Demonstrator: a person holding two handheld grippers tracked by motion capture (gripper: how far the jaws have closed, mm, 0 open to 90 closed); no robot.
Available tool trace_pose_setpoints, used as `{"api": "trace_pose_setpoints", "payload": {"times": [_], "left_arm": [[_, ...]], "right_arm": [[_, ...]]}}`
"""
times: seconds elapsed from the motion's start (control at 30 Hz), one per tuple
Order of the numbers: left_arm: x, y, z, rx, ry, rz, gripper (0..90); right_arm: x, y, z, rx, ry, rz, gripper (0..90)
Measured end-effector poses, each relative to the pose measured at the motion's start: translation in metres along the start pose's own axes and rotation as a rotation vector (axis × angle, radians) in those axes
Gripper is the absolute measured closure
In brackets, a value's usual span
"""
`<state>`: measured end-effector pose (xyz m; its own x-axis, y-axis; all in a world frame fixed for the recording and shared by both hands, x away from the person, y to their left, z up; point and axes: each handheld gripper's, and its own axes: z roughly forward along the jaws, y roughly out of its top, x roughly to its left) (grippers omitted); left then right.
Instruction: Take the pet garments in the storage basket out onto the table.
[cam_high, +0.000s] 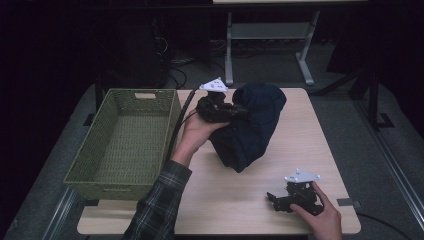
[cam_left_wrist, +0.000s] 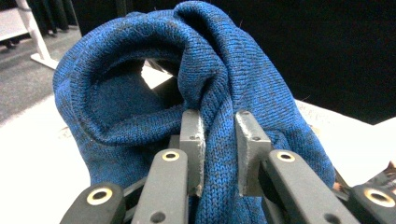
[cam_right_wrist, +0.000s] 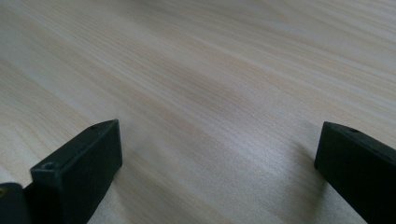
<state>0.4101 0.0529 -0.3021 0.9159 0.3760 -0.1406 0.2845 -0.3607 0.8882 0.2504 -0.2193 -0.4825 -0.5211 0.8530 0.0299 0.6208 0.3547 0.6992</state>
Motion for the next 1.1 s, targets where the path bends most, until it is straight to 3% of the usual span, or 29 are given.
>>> {"api": "trace_pose_setpoints", "payload": {"times": [0.13,0.57,1.1], "left_arm": [[-0.001,-0.008,0.025,0.038,-0.013,0.006,75.4],[0.003,-0.042,0.075,0.08,-0.037,-0.004,75.1],[0.013,-0.072,0.111,0.157,-0.007,-0.037,72.5]], "right_arm": [[0.0,0.0,0.0,0.001,0.001,0.0,0.5],[0.0,0.0,0.0,0.001,0.001,0.0,0.5],[0.001,-0.001,0.0,0.001,0.002,0.0,0.5]]}}
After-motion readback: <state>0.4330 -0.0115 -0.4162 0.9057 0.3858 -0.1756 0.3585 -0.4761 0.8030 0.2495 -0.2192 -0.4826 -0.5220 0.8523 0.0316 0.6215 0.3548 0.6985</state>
